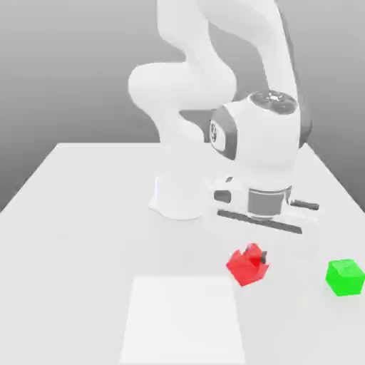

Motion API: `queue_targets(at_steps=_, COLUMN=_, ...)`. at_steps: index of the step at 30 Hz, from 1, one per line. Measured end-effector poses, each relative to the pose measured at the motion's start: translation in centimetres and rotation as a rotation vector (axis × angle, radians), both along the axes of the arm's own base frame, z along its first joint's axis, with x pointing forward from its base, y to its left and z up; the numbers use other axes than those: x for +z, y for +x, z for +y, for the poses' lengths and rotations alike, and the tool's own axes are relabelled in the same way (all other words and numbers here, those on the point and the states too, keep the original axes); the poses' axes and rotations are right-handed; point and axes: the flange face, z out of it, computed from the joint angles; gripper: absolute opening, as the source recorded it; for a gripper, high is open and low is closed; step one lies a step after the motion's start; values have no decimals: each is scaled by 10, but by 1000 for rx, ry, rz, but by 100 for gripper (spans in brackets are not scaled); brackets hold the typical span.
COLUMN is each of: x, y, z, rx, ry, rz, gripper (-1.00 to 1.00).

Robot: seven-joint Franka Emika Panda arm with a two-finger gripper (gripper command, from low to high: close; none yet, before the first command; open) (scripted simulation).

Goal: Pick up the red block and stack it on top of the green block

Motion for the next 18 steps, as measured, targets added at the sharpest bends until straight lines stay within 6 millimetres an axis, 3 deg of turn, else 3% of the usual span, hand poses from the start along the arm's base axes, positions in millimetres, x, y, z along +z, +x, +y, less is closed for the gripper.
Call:
queue_targets(at_steps=3, x=15, y=-34, z=96, rx=237, ry=2, rz=-6, gripper=-100)
queue_targets(at_steps=5, x=11, y=-33, z=110, rx=260, ry=5, rz=-11, gripper=-100)
queue_targets(at_steps=11, x=-37, y=-33, z=114, rx=266, ry=4, rz=-11, gripper=-100)
queue_targets(at_steps=12, x=-42, y=-34, z=114, rx=267, ry=4, rz=-10, gripper=100)
queue_targets(at_steps=18, x=-45, y=-34, z=113, rx=267, ry=3, rz=-9, gripper=100)
